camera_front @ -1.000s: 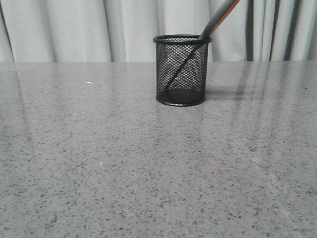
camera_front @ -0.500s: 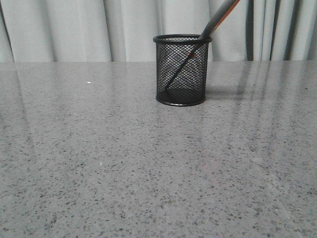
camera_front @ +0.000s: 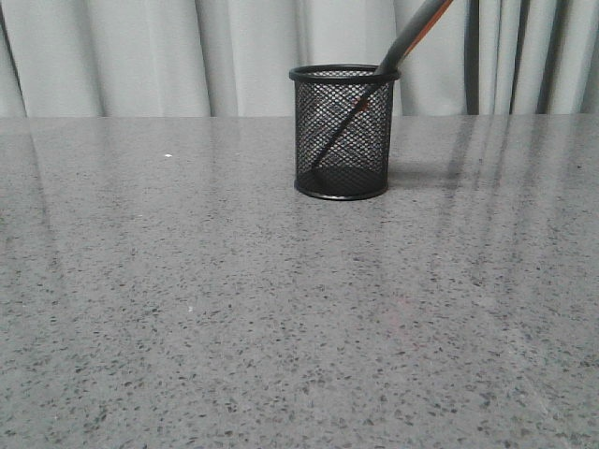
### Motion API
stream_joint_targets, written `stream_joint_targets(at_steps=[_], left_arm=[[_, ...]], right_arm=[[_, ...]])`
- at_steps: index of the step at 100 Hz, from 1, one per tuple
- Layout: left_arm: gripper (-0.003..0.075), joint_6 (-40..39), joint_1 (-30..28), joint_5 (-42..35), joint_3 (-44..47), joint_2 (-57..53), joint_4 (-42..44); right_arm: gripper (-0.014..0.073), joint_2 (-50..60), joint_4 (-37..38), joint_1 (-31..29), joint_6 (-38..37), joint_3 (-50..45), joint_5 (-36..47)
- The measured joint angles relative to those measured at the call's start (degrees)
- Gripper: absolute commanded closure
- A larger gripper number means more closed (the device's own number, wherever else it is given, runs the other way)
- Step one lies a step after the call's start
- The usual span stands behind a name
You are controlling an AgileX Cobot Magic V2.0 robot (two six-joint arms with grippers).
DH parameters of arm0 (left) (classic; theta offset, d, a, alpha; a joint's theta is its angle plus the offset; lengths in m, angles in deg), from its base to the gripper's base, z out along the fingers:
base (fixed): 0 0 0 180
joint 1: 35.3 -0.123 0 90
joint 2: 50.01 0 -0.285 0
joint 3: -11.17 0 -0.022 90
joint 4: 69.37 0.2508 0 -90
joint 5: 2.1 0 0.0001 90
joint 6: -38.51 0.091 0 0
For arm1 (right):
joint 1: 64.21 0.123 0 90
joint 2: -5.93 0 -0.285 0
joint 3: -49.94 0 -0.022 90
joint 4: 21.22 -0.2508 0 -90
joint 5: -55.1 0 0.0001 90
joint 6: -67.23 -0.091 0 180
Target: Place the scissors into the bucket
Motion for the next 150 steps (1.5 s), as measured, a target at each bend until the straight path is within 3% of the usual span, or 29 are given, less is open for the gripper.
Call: stream_joint_targets(at_steps=[39,49,68,82,98,150], left_arm=[[0.0741,-0.01,0.0,0.0,0.0,0.0,0.0],[0.0741,-0.99,0.0,0.0,0.21,0.0,3.72],[0.0741,-21.09,-2.04,-0.35,4.63,0.0,20.72],[0.0741,-26.88,-3.16,-0.01,9.76,-0.11,24.93],[0.0741,-27.88,-3.29,-1.01,14.69,-2.08,26.76],[0.0741,-28.21,-3.29,-1.78,14.81,-2.08,26.65]], right_arm=[[0.0659,0.0,0.0,0.0,0.0,0.0,0.0],[0.0659,0.0,0.0,0.0,-0.17,0.0,0.0],[0.0659,0.0,0.0,0.0,-0.17,0.0,0.0],[0.0659,0.0,0.0,0.0,-0.17,0.0,0.0],[0.0659,0.0,0.0,0.0,-0.17,0.0,0.0],[0.0659,0.0,0.0,0.0,0.0,0.0,0.02]])
